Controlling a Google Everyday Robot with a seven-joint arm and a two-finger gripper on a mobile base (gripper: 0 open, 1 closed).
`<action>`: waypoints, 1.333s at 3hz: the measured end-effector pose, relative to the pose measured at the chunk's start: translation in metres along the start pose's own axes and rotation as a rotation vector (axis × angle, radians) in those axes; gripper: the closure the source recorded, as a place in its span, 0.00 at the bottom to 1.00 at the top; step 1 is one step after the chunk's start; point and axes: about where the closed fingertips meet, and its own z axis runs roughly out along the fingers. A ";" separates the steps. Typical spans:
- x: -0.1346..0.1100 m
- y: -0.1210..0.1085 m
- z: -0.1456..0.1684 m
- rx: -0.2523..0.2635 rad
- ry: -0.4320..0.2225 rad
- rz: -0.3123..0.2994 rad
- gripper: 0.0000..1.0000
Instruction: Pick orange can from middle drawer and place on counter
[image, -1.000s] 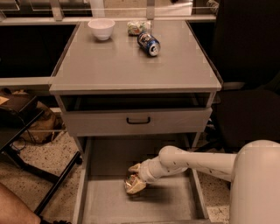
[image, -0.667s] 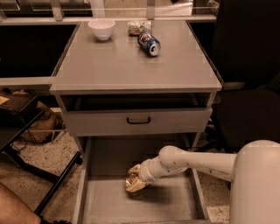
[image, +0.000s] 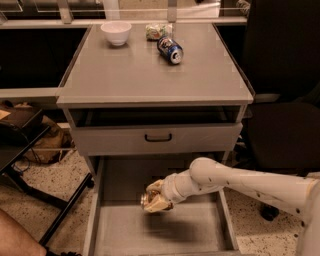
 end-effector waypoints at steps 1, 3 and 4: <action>-0.068 0.006 -0.060 0.024 -0.040 -0.018 1.00; -0.147 0.005 -0.120 0.053 -0.018 -0.103 1.00; -0.164 0.003 -0.128 0.049 -0.010 -0.122 1.00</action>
Offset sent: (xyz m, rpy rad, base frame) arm 0.0023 0.0198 0.2977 -0.0075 -0.1876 0.0535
